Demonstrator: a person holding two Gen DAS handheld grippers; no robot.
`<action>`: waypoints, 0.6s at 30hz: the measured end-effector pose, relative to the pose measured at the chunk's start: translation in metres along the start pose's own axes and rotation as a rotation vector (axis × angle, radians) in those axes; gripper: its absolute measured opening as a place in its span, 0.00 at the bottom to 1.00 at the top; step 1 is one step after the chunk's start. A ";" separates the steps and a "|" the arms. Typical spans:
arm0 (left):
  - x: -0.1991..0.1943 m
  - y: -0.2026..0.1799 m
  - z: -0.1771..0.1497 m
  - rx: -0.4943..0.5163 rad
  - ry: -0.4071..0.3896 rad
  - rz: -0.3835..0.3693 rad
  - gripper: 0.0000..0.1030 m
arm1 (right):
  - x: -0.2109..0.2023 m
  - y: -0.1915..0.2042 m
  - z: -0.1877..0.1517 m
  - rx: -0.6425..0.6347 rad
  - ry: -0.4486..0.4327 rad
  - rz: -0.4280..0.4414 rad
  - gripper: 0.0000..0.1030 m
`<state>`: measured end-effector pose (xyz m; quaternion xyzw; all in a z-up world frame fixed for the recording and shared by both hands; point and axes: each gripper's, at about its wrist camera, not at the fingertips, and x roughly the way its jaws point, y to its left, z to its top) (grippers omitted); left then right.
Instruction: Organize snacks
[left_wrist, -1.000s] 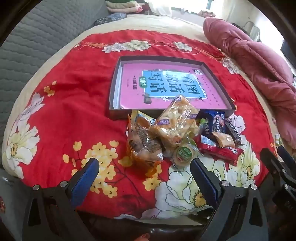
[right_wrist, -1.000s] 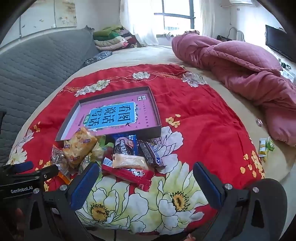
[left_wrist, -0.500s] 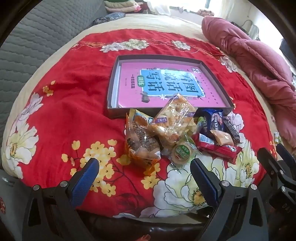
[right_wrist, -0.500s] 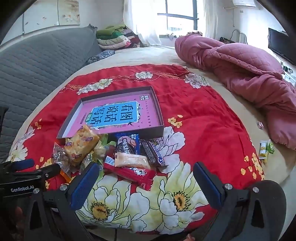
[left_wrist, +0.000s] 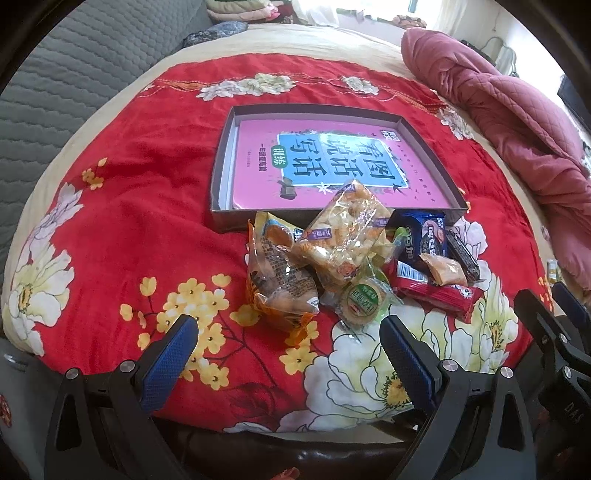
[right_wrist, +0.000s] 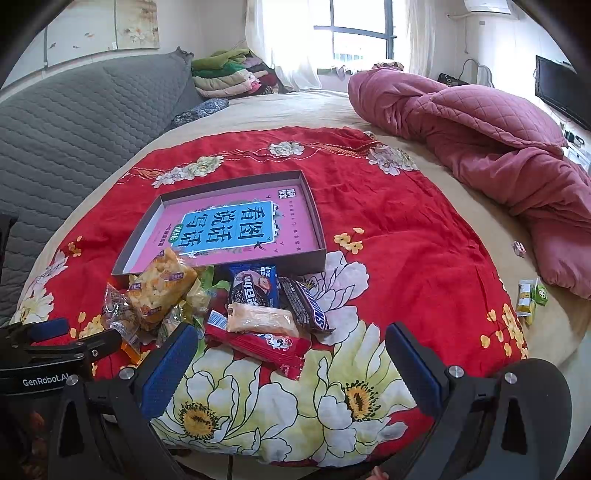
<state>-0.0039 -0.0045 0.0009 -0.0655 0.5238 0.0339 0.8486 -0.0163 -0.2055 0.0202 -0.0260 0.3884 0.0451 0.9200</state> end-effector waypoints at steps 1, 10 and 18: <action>0.000 0.000 0.000 0.000 0.000 0.000 0.96 | 0.000 0.000 0.000 0.000 0.002 0.000 0.99; 0.002 0.002 0.001 -0.004 0.006 0.003 0.96 | 0.000 -0.001 0.000 0.001 0.001 -0.003 0.99; 0.001 0.001 0.001 -0.002 0.000 0.006 0.96 | 0.001 -0.001 0.000 0.001 0.001 -0.003 0.99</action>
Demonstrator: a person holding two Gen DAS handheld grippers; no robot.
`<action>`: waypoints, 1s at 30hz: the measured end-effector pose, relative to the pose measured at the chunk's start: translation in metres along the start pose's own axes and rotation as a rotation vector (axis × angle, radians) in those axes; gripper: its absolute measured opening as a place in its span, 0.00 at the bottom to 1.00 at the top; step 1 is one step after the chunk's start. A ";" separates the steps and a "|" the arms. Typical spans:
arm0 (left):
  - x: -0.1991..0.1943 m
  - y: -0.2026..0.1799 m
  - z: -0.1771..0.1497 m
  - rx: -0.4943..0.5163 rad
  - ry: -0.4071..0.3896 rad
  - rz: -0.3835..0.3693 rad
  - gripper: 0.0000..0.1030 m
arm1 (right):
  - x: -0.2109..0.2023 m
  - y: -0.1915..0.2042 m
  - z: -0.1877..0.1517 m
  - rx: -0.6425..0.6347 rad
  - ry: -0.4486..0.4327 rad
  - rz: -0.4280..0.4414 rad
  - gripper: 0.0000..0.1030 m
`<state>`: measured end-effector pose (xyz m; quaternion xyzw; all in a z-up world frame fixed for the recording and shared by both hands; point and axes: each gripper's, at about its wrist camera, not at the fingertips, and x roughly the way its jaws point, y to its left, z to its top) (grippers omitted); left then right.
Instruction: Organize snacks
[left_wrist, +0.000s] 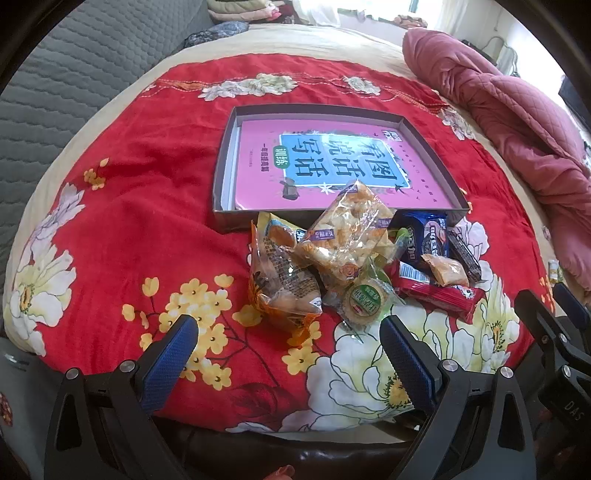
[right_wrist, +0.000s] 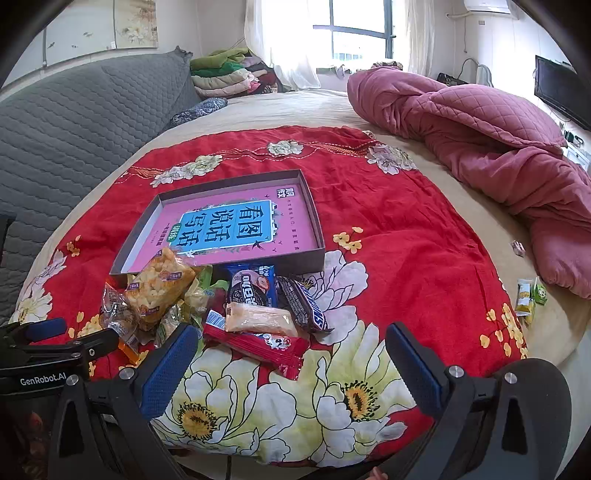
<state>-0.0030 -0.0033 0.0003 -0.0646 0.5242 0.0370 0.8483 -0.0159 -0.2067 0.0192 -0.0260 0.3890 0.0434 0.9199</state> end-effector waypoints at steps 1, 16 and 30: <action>0.000 0.000 0.000 -0.001 -0.001 0.000 0.96 | 0.000 -0.001 0.000 0.000 0.000 0.000 0.99; 0.000 0.001 0.000 -0.003 0.001 -0.001 0.96 | 0.002 -0.002 0.000 0.005 0.000 -0.001 0.99; 0.006 0.013 0.002 -0.033 0.018 -0.002 0.96 | 0.007 -0.005 0.002 0.018 0.005 -0.001 0.99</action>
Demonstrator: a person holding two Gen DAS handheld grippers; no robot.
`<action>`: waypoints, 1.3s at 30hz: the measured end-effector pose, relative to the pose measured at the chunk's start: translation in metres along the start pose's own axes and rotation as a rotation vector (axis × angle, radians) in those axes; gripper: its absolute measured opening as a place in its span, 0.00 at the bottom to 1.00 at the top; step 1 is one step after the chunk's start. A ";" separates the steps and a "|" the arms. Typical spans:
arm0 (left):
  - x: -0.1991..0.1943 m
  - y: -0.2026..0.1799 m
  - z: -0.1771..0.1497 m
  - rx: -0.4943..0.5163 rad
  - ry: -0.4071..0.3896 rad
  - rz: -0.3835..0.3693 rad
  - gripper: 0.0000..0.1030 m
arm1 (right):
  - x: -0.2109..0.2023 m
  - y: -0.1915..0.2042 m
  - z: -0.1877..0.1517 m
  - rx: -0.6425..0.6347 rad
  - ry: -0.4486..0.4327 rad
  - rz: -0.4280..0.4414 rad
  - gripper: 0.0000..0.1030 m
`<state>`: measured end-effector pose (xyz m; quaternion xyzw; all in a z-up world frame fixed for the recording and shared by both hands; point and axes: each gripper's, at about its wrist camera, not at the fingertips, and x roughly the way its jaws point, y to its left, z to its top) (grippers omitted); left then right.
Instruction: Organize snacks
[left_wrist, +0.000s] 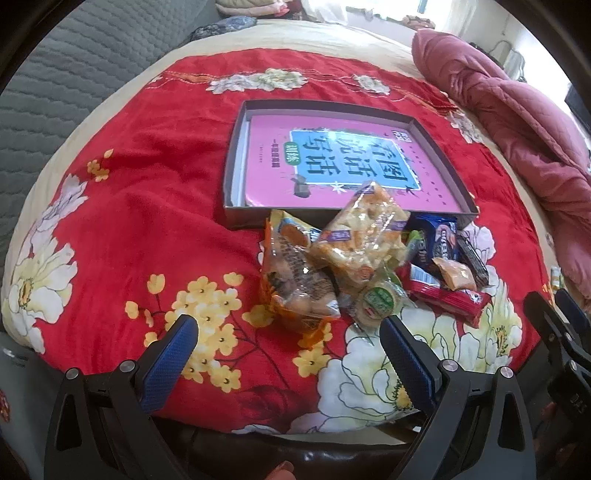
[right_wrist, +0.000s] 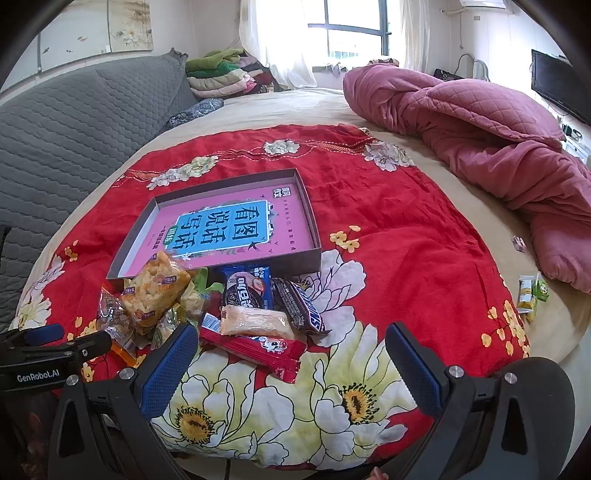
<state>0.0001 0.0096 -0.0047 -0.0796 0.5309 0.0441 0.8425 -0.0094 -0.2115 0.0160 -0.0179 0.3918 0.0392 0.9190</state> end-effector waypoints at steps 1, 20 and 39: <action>0.001 0.002 0.000 -0.007 0.002 -0.003 0.96 | 0.000 0.000 0.000 0.000 0.001 0.002 0.99; 0.035 0.030 0.003 -0.115 0.099 -0.111 0.96 | 0.024 0.001 0.004 -0.008 0.029 0.023 0.99; 0.051 0.028 0.009 -0.113 0.094 -0.138 0.96 | 0.052 -0.016 0.011 0.006 0.069 -0.010 0.99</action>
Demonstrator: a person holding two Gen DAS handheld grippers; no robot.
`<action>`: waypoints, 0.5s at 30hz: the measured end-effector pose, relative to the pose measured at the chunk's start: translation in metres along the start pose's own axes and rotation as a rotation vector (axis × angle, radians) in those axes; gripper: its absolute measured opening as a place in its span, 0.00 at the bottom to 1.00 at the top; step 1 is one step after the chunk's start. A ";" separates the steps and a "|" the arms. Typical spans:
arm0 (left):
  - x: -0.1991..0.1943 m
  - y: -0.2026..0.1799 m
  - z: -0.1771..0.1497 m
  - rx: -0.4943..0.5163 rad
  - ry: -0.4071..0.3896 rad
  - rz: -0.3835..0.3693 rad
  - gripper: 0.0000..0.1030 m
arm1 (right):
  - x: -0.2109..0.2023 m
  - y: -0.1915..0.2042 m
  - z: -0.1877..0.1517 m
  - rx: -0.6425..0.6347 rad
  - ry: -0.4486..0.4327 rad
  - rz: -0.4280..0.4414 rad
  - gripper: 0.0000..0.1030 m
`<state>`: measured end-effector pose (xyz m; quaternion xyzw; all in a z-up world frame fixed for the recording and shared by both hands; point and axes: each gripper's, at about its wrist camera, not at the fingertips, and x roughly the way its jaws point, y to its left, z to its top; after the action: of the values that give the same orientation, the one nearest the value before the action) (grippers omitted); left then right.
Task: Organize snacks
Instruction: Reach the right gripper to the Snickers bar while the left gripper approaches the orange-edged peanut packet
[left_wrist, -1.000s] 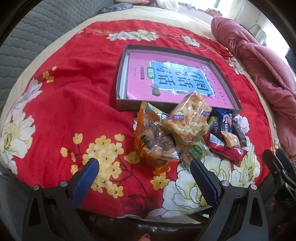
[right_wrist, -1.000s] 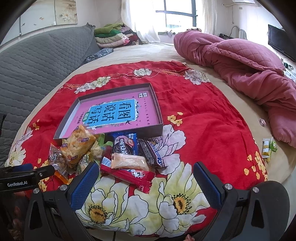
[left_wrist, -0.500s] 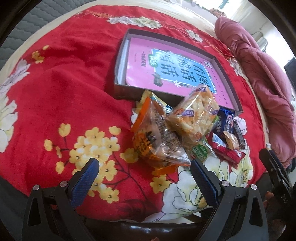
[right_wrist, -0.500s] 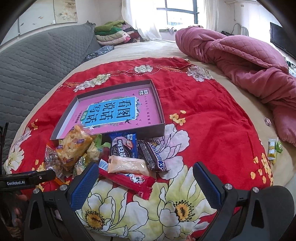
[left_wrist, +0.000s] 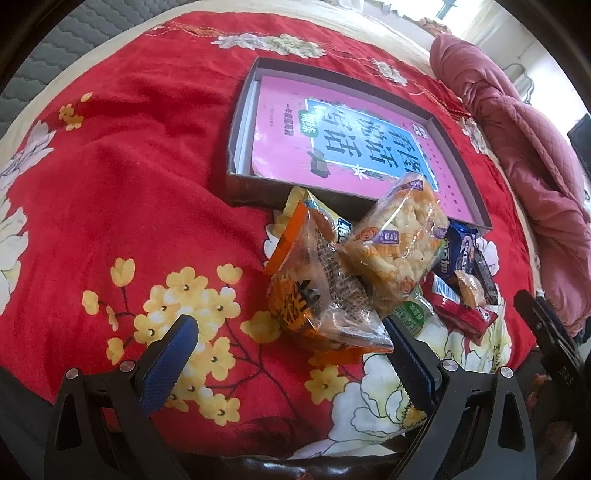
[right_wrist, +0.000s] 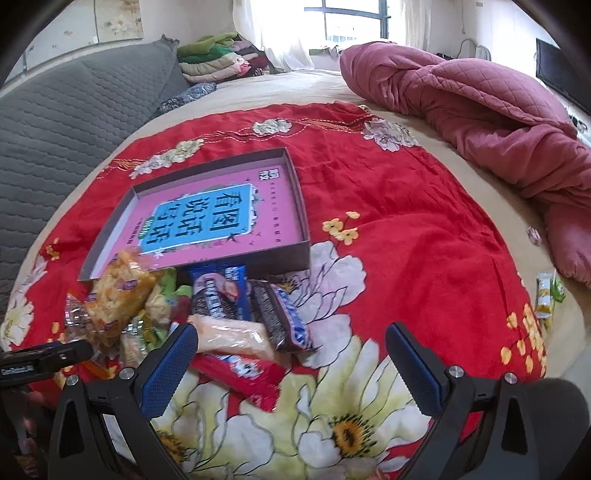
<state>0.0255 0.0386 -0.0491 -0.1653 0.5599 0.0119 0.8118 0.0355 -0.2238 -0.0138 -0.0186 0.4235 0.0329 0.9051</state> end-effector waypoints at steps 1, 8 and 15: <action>0.000 0.000 0.000 0.005 -0.003 0.005 0.96 | 0.003 -0.001 0.001 -0.007 0.005 -0.007 0.99; 0.002 -0.002 0.002 0.026 -0.012 0.008 0.96 | 0.031 -0.010 0.005 0.000 0.108 0.037 0.99; 0.006 -0.003 0.002 0.038 -0.001 -0.010 0.96 | 0.053 -0.023 0.011 0.066 0.166 0.106 0.91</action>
<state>0.0302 0.0354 -0.0529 -0.1525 0.5589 -0.0026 0.8151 0.0793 -0.2433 -0.0469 0.0309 0.4980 0.0649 0.8642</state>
